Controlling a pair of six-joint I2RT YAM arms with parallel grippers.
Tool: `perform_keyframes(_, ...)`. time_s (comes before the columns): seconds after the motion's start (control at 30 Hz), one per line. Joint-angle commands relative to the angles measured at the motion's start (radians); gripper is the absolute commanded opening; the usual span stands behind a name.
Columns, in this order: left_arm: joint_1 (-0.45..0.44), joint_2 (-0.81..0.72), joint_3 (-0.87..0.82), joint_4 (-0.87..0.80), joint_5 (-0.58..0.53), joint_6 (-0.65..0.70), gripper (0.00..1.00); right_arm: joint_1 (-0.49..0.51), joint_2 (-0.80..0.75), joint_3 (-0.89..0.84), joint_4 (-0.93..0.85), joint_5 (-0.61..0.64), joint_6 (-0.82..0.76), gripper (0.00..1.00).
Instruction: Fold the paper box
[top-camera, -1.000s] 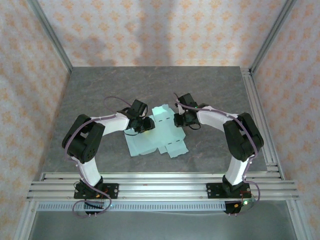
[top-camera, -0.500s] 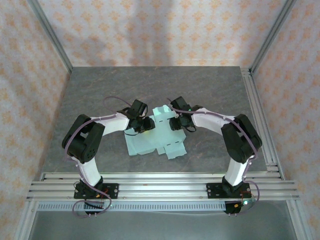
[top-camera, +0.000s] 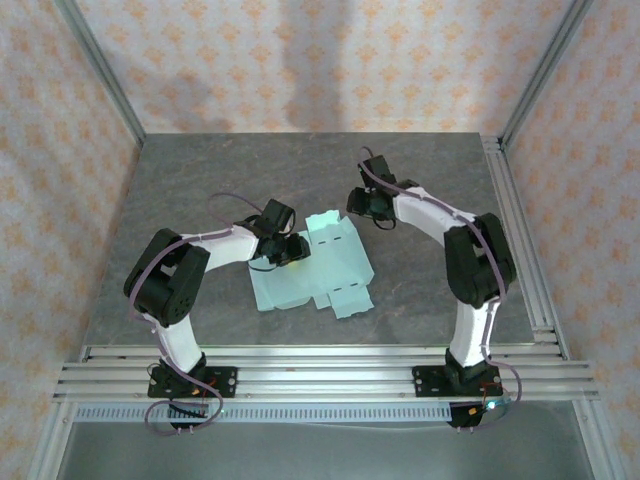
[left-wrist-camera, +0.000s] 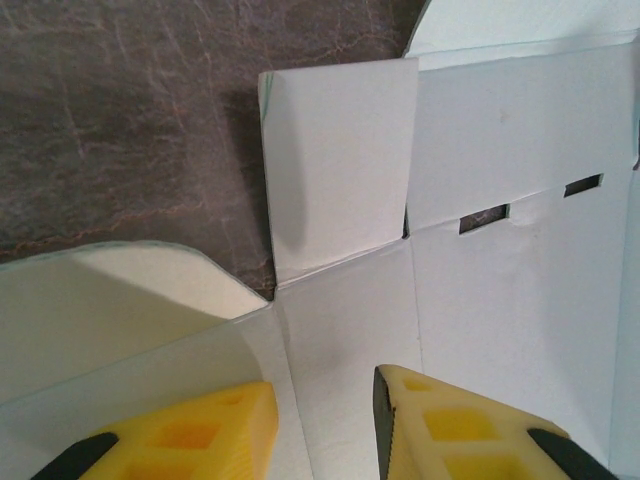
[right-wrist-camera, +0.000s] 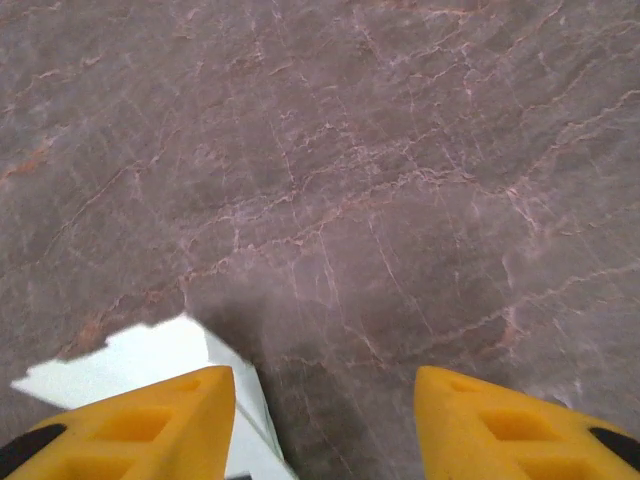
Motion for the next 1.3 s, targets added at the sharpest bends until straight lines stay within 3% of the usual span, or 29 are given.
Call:
perform_keyframes(0.0, -0.003, 0.007, -0.039, -0.07, -0.042, 0.002, 0.34, 0.0, 0.069, 0.065, -0.104, 0.029, 0.073, 0.48)
perform_keyframes(0.3, -0.001, 0.017, -0.047, -0.064, -0.038, 0.006, 0.34, 0.0, 0.138, 0.112, -0.111, -0.011, 0.097, 0.41)
perform_keyframes(1.27, -0.002, 0.044, -0.036, -0.068, -0.047, -0.005, 0.34, 0.04, 0.001, -0.032, -0.184, -0.169, -0.056, 0.48)
